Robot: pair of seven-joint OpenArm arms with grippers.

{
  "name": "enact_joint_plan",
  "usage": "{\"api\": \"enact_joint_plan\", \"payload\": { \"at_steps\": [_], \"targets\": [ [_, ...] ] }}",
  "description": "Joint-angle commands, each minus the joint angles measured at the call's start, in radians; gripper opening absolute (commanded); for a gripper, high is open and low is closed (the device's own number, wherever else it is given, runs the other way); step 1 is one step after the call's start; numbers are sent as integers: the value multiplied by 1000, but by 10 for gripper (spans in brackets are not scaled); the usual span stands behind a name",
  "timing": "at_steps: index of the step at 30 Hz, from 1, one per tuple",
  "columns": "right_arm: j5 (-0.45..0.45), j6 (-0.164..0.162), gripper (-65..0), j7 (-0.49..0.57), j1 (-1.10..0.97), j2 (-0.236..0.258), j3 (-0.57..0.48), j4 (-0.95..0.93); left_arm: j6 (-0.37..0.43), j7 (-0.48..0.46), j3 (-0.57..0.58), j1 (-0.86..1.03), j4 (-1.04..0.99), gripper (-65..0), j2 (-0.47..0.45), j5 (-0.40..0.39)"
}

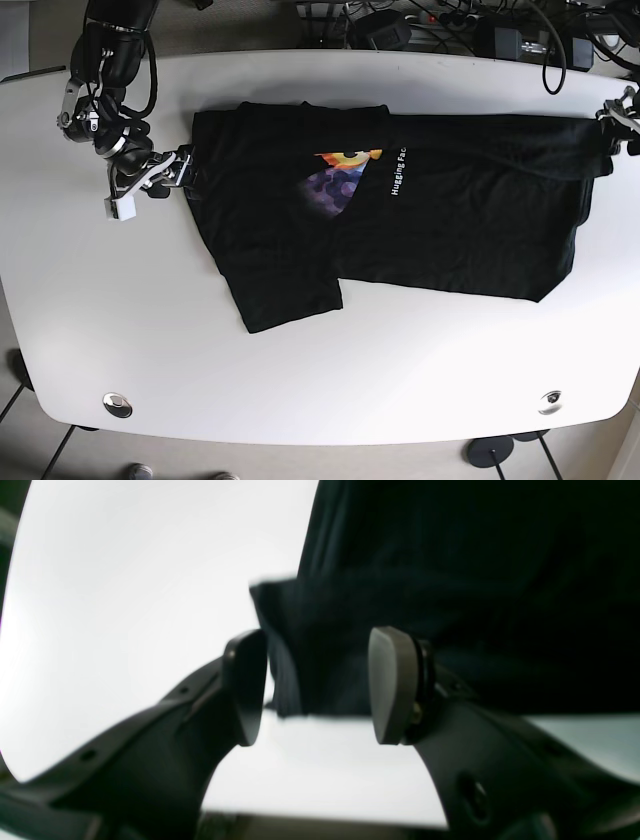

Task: Fold the T-shirt properly
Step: 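Grasp the black shirt's hem corners with both grippers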

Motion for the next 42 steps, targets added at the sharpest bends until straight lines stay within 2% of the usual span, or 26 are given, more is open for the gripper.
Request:
{"api": "enact_joint_plan", "payload": {
  "at_steps": [1,3,8,11,15,17,19,20,21,23,24,25,27,29,32,36,42],
  "targets": [
    [19,10,-133,21,61,17,3,-51,-1,-24,-7,-45,13,-343,-28,-12],
    [19,10,-133,21,98,20,3,-107,-1,-27,-6,-71,15,-340,-29,20],
    [18,10,-133,47,166,22,1,-246,-1,-27,46,-246,13,-339,-31,235],
    [18,10,-133,47,164,17,0,-255,-1,-27,48,-312,13,-339,-26,321],
    [19,2,-135,47,135,11,-120,-252,-1,-28,49,-338,12,-339,-26,333],
    [19,2,-136,48,120,-14,-121,-252,-1,-28,49,-362,9,-339,-26,333],
    [19,2,-206,50,116,-17,-123,-255,-1,-28,49,-382,-50,-339,-26,333],
    [19,2,-265,50,118,-17,-123,-255,-1,-30,49,-404,-90,-339,-29,333],
    [19,2,-373,50,121,-17,-125,-255,-1,-42,51,-434,-159,-339,-34,333],
    [19,2,-534,50,133,-17,-125,-255,-1,-99,57,-467,-249,-338,-37,333],
    [19,2,-604,50,135,-17,-125,-255,-1,-143,86,-479,-291,-338,-49,333],
    [19,2,-637,50,135,-17,-125,-255,-1,-185,137,-488,-335,-338,-63,333],
    [19,2,-626,50,143,-15,-125,-253,-1,-266,249,-516,-430,-329,-84,333],
    [19,2,-633,50,143,-15,-125,-252,-1,-340,335,-554,-536,-261,-89,333],
    [19,2,-633,50,144,-15,-123,-252,-1,-441,384,-628,-725,-189,-91,333],
    [19,2,-633,50,146,-15,-123,-252,21,-556,520,-709,-940,-182,-111,331],
    [19,2,-633,50,147,-18,-118,-252,13,-556,662,-772,-1064,-186,-106,327]
  ]
}}
